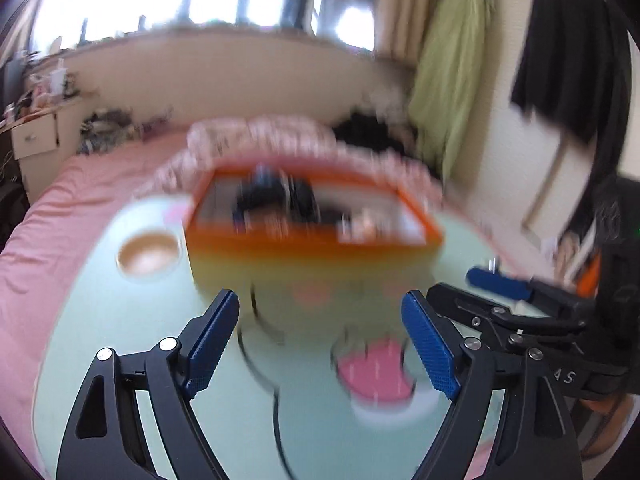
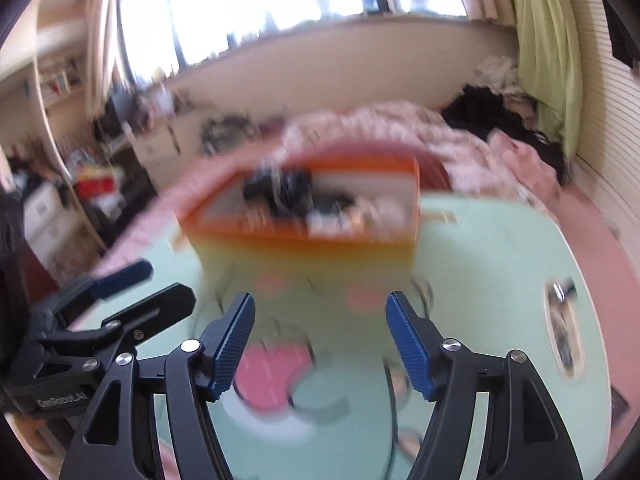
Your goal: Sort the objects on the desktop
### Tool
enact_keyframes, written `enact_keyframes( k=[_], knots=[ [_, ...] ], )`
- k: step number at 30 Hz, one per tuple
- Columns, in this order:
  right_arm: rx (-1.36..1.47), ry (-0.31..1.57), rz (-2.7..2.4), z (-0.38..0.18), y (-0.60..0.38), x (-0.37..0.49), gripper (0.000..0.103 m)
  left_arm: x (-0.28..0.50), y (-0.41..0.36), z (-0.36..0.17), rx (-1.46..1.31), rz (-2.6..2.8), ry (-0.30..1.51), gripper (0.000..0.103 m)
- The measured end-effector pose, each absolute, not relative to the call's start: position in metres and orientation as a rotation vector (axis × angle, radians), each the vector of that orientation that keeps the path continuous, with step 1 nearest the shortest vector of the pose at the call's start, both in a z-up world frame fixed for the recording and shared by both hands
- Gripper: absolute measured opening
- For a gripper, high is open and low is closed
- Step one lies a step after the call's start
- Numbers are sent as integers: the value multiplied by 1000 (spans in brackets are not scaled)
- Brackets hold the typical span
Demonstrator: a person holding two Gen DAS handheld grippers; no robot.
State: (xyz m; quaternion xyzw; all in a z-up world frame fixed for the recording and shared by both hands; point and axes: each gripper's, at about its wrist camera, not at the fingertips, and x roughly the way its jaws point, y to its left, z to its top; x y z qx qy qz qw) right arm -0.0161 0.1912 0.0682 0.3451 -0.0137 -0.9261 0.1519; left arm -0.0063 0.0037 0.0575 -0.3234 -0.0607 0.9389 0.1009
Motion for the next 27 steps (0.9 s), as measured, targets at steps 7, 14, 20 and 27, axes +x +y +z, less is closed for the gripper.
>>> enact_keyframes(
  k=[7,14,20,27],
  knots=[
    [1102,131,-2750,15,189,12,99,0,14,7,-1171,2818,-53,88],
    [1081,115,-2750,7,193,14,103,3,9,-4,-1153,2902,-21,103],
    [1076,114,-2750,5,193,17,103,5,8,-5,-1147,2908,-22,103],
    [1075,116,-2750,7,193,16,103,5,9,-1,-1142,2891,-15,103]
  ],
)
